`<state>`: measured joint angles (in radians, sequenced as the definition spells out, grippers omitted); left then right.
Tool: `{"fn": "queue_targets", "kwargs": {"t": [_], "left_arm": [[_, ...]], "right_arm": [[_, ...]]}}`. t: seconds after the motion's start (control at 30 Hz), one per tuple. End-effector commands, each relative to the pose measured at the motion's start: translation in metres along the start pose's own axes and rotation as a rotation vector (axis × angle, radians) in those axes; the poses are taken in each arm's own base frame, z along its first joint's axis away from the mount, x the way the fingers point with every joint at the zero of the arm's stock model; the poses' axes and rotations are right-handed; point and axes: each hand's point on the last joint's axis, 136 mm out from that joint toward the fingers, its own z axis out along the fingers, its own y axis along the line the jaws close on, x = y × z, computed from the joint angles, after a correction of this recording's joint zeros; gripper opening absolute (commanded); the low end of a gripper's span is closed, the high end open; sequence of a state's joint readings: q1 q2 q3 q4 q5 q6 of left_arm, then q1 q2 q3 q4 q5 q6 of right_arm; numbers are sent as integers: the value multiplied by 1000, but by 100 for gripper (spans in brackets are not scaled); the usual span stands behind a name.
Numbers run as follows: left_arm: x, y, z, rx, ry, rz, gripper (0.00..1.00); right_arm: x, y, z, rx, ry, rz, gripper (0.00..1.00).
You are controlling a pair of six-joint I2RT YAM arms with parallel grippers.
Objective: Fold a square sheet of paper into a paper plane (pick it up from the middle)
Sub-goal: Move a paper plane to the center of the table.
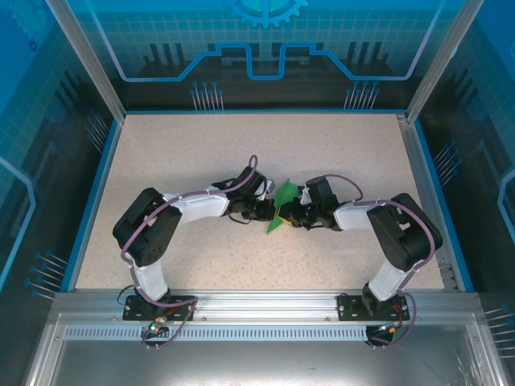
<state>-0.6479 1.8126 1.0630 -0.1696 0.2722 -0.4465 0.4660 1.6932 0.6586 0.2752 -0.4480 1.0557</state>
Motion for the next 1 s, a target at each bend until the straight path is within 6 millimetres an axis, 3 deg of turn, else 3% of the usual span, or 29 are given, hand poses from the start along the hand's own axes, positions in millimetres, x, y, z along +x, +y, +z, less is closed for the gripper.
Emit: {"fn": "queue_targets", "kwargs": {"t": [0.0, 0.2, 0.43, 0.63, 0.77, 0.97], "left_arm": [[-4, -7, -8, 45, -21, -11, 1], [-1, -1, -9, 36, -18, -20, 6], [-4, 0, -24, 32, -40, -27, 23], [1, 9, -42, -1, -49, -28, 33], [6, 22, -52, -40, -48, -37, 37], [14, 35, -57, -56, -44, -61, 39]], "right_arm": [[4, 0, 1, 26, 8, -18, 13], [0, 1, -11, 84, -22, -72, 5], [1, -19, -37, 349, -16, -249, 0], [3, -19, -58, 552, 31, -435, 0], [9, -25, -60, 671, 100, -527, 0], [16, -30, -45, 767, 174, -609, 2]]}}
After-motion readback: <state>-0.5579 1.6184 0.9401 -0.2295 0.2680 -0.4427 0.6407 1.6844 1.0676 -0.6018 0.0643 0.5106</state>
